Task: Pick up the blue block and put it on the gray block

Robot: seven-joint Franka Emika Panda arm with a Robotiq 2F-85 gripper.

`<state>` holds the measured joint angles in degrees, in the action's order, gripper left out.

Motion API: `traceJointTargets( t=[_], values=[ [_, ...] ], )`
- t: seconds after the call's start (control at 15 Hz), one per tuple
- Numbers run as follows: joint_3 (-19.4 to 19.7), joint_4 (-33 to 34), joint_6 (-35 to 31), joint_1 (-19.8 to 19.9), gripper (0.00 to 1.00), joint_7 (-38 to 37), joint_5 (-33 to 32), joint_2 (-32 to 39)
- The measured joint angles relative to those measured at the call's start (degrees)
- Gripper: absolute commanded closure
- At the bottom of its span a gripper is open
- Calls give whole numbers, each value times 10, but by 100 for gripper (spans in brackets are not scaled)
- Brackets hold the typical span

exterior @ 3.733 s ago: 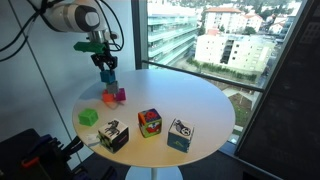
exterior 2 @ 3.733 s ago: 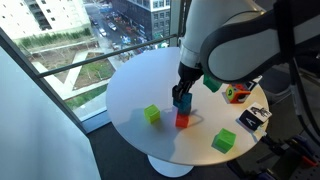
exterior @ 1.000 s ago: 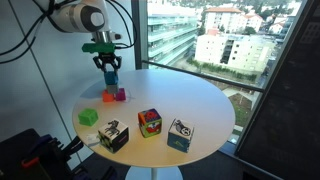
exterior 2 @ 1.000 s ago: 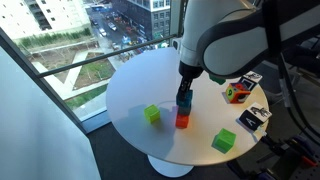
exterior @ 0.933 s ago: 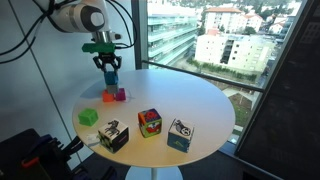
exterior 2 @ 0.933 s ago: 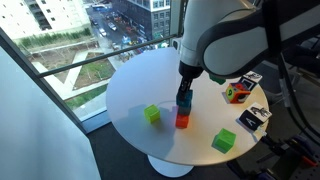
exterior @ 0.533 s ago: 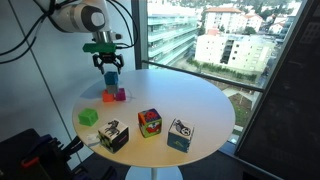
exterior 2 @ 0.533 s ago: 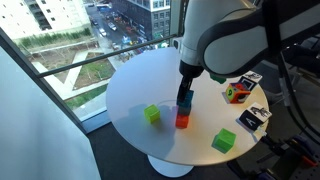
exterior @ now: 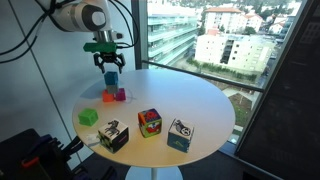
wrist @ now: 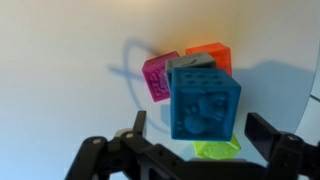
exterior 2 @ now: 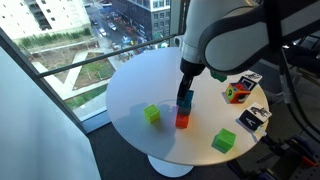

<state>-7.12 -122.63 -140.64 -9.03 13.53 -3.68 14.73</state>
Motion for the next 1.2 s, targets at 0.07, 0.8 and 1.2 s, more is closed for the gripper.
traceJointTargets(
  t=[0.07, 0.8, 1.2],
  values=[
    [0, 0, 0, 0, 0, -2, 2, -1],
    [1, 0, 33, 1, 0, -79, 8, -40],
    [6, 0, 103, 1, 0, -105, 8, -75]
  ],
)
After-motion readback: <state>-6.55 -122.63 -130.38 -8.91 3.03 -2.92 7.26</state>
